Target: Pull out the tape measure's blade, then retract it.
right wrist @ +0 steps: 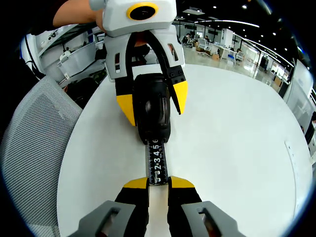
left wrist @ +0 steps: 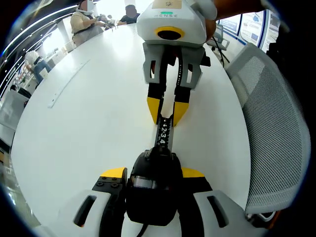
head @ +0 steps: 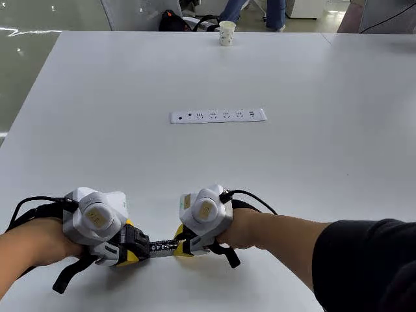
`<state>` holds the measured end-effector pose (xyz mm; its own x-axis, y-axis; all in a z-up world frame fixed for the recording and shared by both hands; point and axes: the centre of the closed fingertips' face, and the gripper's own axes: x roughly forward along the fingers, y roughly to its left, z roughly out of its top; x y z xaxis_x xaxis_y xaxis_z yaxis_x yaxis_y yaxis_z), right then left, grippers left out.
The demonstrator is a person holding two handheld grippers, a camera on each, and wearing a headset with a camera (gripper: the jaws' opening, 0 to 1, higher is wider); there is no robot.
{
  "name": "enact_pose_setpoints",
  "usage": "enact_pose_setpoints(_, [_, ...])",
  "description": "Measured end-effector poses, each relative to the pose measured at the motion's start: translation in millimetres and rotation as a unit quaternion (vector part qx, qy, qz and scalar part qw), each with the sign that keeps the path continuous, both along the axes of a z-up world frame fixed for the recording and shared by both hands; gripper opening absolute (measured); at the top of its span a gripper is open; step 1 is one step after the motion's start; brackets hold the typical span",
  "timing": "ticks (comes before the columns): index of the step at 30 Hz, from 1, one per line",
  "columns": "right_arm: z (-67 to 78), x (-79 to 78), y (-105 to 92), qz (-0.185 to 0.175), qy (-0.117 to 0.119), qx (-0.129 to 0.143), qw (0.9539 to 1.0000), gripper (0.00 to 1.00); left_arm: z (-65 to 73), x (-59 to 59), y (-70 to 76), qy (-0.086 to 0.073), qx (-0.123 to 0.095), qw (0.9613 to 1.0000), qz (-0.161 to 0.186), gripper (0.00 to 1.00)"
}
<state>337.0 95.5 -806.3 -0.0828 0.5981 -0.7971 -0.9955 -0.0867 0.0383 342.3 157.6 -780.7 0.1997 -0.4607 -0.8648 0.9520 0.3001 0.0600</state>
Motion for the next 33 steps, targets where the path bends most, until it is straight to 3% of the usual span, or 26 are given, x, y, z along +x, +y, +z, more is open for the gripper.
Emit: enact_pose_setpoints(33, [0.9, 1.8, -21.6, -0.010, 0.002, -0.009, 0.9999, 0.10, -0.4, -1.3, 0.5, -0.001, 0.002, 1.0000, 0.003, 0.35])
